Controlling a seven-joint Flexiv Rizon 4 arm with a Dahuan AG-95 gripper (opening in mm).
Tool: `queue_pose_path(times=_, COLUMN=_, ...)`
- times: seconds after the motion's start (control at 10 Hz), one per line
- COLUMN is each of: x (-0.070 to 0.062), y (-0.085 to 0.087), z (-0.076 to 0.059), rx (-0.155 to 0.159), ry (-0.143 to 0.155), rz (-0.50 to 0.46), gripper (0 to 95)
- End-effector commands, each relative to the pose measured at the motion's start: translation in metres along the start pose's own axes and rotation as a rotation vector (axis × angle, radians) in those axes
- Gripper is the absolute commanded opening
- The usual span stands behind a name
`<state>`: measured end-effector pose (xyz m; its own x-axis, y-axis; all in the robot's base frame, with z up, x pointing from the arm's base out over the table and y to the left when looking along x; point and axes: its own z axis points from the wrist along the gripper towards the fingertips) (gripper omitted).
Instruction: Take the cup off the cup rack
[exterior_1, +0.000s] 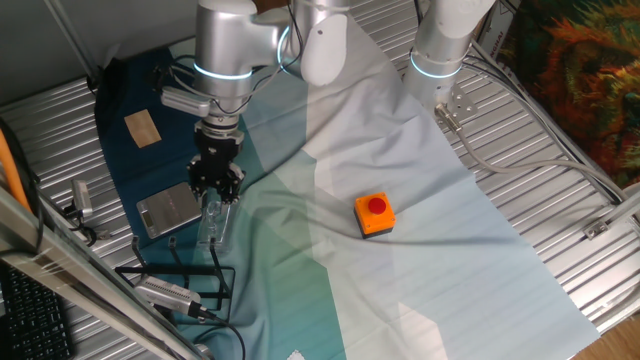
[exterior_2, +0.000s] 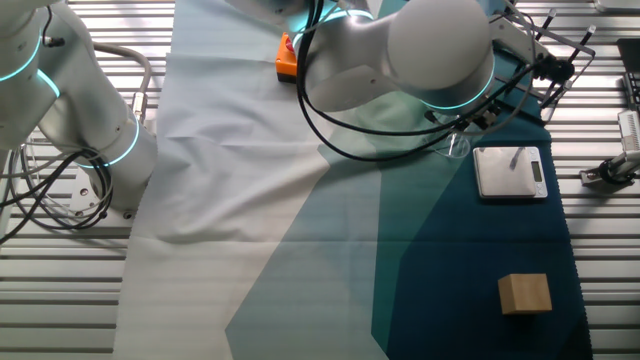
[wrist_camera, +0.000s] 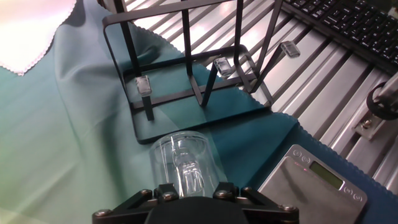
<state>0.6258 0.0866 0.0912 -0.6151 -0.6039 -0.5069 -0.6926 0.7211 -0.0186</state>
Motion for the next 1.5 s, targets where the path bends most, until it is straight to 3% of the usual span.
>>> queue_pose_path(times=0.1, x=0.0005, y=-0.0004, z=0.0004, rx=0.007, ry=-0.002, rz=0.002, gripper=38.0)
queue_pose_path(times=0.2, x=0.0005, y=-0.0003, z=0.0004, rx=0.009, ry=-0.003, rz=0.003, gripper=19.0)
queue_pose_path(times=0.7, x=0.0008, y=-0.0003, z=0.0005, rx=0.013, ry=-0.005, rz=0.004, gripper=19.0)
queue_pose_path(times=0.8, x=0.0009, y=-0.0003, z=0.0007, rx=0.013, ry=-0.005, rz=0.004, gripper=0.0)
queue_pose_path(times=1.3, x=0.0013, y=-0.0003, z=0.0013, rx=0.011, ry=-0.005, rz=0.011, gripper=0.0)
queue_pose_path(times=1.5, x=0.0001, y=-0.0002, z=-0.0001, rx=0.009, ry=0.011, rz=0.013, gripper=0.0)
